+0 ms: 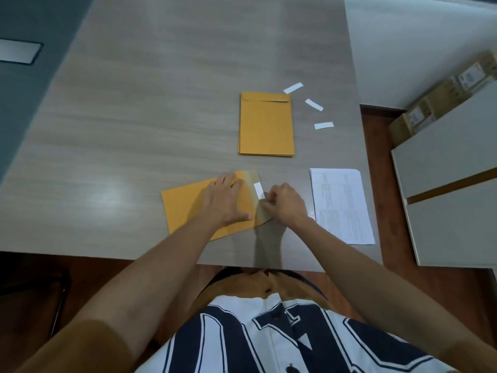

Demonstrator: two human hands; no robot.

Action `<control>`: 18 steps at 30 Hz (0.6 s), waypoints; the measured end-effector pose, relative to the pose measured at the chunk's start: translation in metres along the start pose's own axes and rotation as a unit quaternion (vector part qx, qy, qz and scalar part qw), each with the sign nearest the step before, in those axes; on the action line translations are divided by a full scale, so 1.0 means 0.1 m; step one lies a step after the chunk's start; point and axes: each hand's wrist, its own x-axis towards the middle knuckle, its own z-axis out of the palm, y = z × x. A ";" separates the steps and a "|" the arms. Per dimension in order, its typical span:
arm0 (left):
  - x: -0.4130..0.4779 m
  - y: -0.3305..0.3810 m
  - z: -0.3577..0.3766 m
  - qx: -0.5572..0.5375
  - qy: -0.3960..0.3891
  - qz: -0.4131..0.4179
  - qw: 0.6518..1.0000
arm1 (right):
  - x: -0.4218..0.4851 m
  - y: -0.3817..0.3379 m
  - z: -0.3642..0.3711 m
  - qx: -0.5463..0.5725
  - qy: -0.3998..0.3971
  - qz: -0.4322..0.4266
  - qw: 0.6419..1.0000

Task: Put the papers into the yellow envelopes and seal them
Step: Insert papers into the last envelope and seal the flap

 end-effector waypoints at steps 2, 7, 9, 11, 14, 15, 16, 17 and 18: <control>0.01 0.00 -0.02 -0.017 0.021 0.000 1.000 | 0.00 0.00 -0.01 0.016 0.021 0.006 1.000; 0.10 0.13 -0.10 -0.033 0.113 0.008 0.993 | 0.02 0.05 -0.19 0.059 0.078 0.035 0.995; 0.14 0.22 -0.14 -0.047 0.141 0.010 0.989 | 0.04 0.14 -0.30 0.086 0.110 0.069 0.988; 0.18 0.34 -0.17 -0.082 0.157 0.017 0.984 | 0.05 0.29 -0.41 0.119 0.149 0.109 0.976; 0.23 0.59 -0.17 -0.117 0.169 0.027 0.978 | 0.01 0.59 -0.57 0.123 0.185 0.147 0.964; 0.24 0.67 -0.17 -0.133 0.165 0.023 0.977 | -0.01 0.70 -0.61 0.115 0.196 0.153 0.962; 0.25 0.78 -0.16 -0.153 0.157 0.019 0.975 | -0.05 0.81 -0.65 0.107 0.208 0.158 0.959; 0.26 0.92 -0.16 -0.176 0.147 0.016 0.973 | -0.09 0.94 -0.70 0.100 0.222 0.162 0.956; 0.27 1.04 -0.14 -0.201 0.135 0.015 0.970 | -0.15 1.05 -0.73 0.090 0.235 0.166 0.953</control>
